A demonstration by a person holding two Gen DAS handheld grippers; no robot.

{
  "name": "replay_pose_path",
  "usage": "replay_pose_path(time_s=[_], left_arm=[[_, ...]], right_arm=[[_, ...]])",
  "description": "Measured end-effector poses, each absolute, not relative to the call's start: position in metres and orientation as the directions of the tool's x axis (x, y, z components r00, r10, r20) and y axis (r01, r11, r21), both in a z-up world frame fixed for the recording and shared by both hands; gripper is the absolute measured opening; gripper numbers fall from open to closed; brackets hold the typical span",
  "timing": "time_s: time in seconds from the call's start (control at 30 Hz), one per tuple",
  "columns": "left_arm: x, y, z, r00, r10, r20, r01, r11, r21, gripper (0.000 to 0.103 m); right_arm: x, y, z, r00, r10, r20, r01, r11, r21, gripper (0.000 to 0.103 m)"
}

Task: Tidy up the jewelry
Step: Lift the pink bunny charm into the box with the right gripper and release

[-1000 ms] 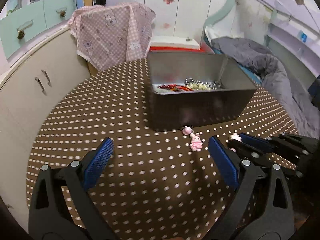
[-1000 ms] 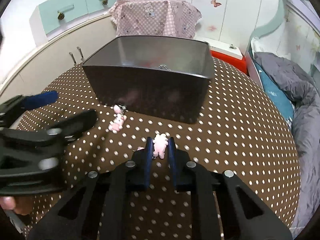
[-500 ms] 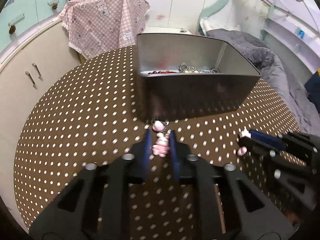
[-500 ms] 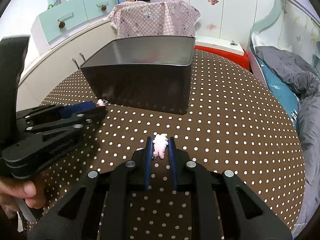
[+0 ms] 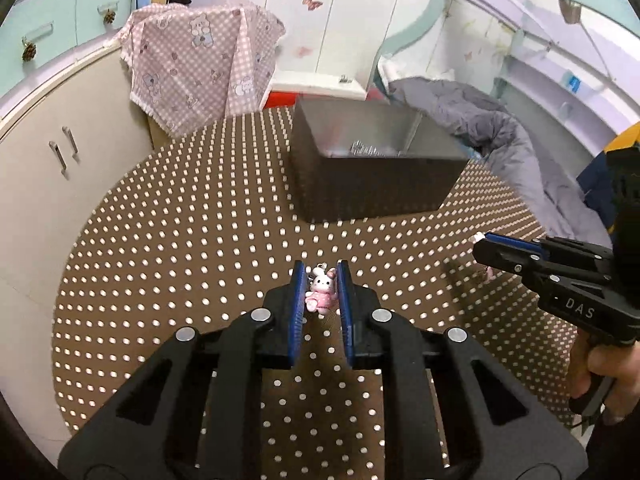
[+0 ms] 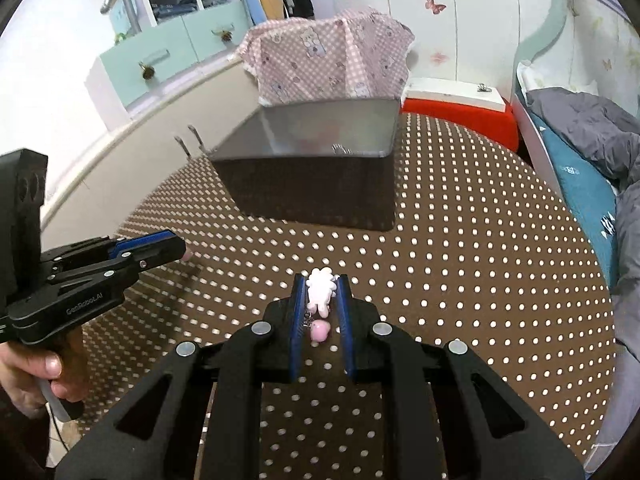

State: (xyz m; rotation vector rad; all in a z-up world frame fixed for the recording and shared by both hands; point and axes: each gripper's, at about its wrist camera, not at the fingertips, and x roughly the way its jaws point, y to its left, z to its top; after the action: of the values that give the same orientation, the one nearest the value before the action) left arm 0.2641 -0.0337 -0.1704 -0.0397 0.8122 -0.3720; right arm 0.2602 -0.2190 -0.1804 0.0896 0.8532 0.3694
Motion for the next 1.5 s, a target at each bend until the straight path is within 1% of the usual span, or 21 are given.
replay_pose_path(time_s=[0.1,0.23,0.43,0.53,0.63,0.77,0.9,1.03,1.17,1.2,1.23,1.27,1.3,1.33,1.37,1.4,1.47,1.5], left_arm=[[0.263,-0.029,-0.157,0.644,-0.356,-0.677,0.322,0.929,-0.182,0.016],[0.262,-0.025,-0.133,0.679,-0.372,-0.633,0.343,0.923,-0.175,0.016],[0.268,-0.023,-0.092,0.73,-0.4,-0.555,0.377,0.912,-0.162,0.016],[0.273,-0.026,-0.071,0.756,-0.402,-0.516,0.391,0.91,-0.136,0.016],[0.282,-0.029,-0.056,0.768,-0.409,-0.493,0.399,0.908,-0.131,0.016],[0.302,-0.036,-0.049,0.754,-0.432,-0.496,0.415,0.897,-0.151,0.016],[0.322,-0.052,-0.048,0.73,-0.455,-0.51,0.44,0.884,-0.158,0.016],[0.34,-0.07,-0.059,0.694,-0.464,-0.551,0.457,0.875,-0.162,0.016],[0.355,-0.079,-0.08,0.652,-0.443,-0.615,0.453,0.879,-0.153,0.017],[0.357,-0.081,-0.085,0.645,-0.428,-0.633,0.451,0.882,-0.137,0.021],[0.358,-0.081,-0.087,0.645,-0.413,-0.643,0.444,0.887,-0.124,0.054],[0.357,-0.078,-0.088,0.661,-0.396,-0.637,0.427,0.897,-0.114,0.089],[0.355,-0.075,-0.087,0.684,-0.392,-0.616,0.415,0.903,-0.114,0.094],[0.352,-0.07,-0.085,0.707,-0.388,-0.592,0.401,0.909,-0.117,0.095],[0.352,-0.068,-0.085,0.711,-0.379,-0.593,0.392,0.913,-0.114,0.096],[0.352,-0.064,-0.084,0.716,-0.354,-0.601,0.369,0.924,-0.105,0.096],[0.35,-0.059,-0.081,0.736,-0.32,-0.597,0.335,0.938,-0.09,0.096],[0.347,-0.056,-0.079,0.744,-0.309,-0.592,0.324,0.942,-0.084,0.096]], right_arm=[[0.26,-0.225,-0.166,0.609,0.381,-0.696,-0.286,0.924,0.255,0.014],[0.261,-0.228,-0.138,0.639,0.398,-0.658,-0.308,0.916,0.256,0.014],[0.268,-0.226,-0.096,0.693,0.401,-0.599,-0.345,0.914,0.213,0.014],[0.276,-0.226,-0.071,0.725,0.399,-0.562,-0.359,0.914,0.186,0.014],[0.286,-0.227,-0.057,0.741,0.394,-0.545,-0.365,0.916,0.166,0.014],[0.305,-0.23,-0.048,0.743,0.4,-0.536,-0.367,0.914,0.173,0.014],[0.325,-0.233,-0.053,0.726,0.408,-0.553,-0.364,0.911,0.194,0.014],[0.346,-0.234,-0.071,0.688,0.42,-0.593,-0.35,0.907,0.235,0.014],[0.365,-0.232,-0.091,0.64,0.426,-0.64,-0.333,0.904,0.268,0.015],[0.368,-0.233,-0.094,0.634,0.424,-0.647,-0.323,0.905,0.276,0.018],[0.37,-0.235,-0.098,0.628,0.419,-0.656,-0.308,0.908,0.285,0.022],[0.371,-0.237,-0.1,0.629,0.414,-0.659,-0.295,0.91,0.29,0.035],[0.372,-0.24,-0.101,0.634,0.409,-0.657,-0.283,0.913,0.295,0.056],[0.37,-0.244,-0.101,0.646,0.399,-0.651,-0.262,0.917,0.301,0.068],[0.368,-0.247,-0.101,0.657,0.386,-0.648,-0.246,0.922,0.3,0.082],[0.367,-0.25,-0.1,0.666,0.378,-0.644,-0.232,0.924,0.303,0.089],[0.363,-0.256,-0.097,0.676,0.375,-0.635,-0.212,0.923,0.32,0.095],[0.363,-0.257,-0.096,0.68,0.37,-0.633,-0.205,0.925,0.321,0.095]])
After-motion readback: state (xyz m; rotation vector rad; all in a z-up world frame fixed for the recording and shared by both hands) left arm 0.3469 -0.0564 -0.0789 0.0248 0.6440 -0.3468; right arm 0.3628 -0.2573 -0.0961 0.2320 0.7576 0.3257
